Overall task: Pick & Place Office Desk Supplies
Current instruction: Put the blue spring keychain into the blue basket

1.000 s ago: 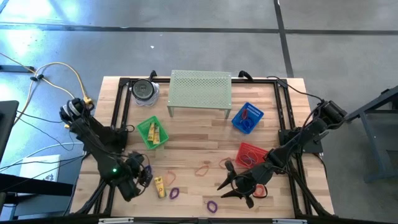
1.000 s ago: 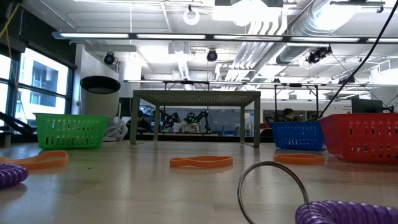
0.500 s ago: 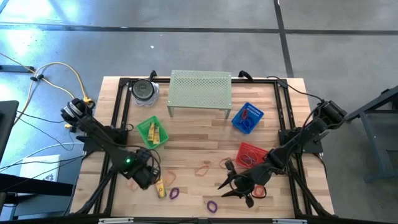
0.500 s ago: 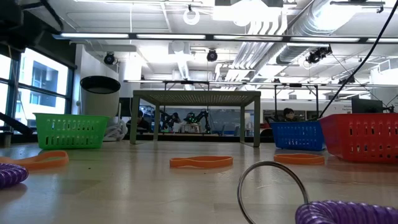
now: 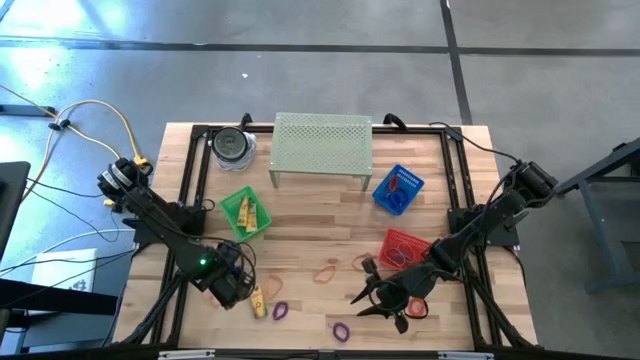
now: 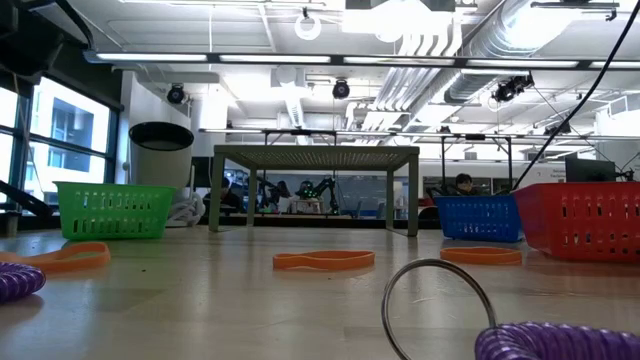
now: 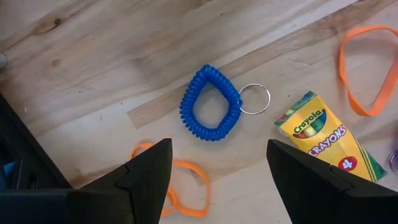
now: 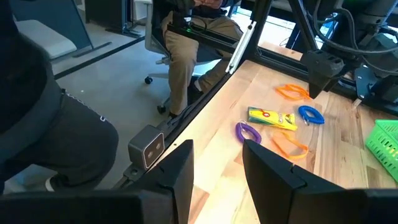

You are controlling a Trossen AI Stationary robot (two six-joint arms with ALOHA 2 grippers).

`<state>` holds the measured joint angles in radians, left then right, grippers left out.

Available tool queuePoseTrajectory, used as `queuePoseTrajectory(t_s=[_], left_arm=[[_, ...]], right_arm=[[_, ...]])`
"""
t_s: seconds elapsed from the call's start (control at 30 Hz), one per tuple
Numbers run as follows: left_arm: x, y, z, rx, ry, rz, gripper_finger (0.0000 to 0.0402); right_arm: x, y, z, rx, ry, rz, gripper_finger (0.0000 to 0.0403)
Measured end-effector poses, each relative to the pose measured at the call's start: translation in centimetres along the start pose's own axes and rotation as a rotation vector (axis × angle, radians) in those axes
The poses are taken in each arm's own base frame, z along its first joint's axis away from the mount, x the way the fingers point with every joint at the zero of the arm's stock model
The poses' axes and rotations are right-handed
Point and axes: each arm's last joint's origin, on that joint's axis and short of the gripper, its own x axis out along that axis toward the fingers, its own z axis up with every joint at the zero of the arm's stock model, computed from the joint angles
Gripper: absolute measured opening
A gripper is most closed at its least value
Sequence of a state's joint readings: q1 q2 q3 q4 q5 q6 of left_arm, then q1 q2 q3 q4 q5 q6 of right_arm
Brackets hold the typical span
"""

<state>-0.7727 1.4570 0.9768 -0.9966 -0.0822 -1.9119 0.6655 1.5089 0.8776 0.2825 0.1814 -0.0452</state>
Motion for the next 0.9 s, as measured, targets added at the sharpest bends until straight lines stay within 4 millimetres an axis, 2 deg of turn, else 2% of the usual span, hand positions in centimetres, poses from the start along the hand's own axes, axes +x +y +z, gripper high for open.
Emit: queuePoseTrajectory(t_s=[0.43, 0.7, 0.9], left_arm=[[0.0, -0.2, 0.2, 0.041, 0.002, -0.013, 0.0254], [0.7, -0.4, -0.9, 0.062, 0.01, -0.021, 0.0254], [0.7, -0.2, -0.4, 0.005, -0.013, 0.02, 0.0254]], right_arm=[[0.0, 0.0, 0.0, 0.001, -0.001, -0.002, 0.0127], [0.0, 0.0, 0.2, 0.004, -0.021, -0.004, 0.0127], [0.1, -0.4, 0.2, 0.0, -0.019, -0.014, 0.0127]])
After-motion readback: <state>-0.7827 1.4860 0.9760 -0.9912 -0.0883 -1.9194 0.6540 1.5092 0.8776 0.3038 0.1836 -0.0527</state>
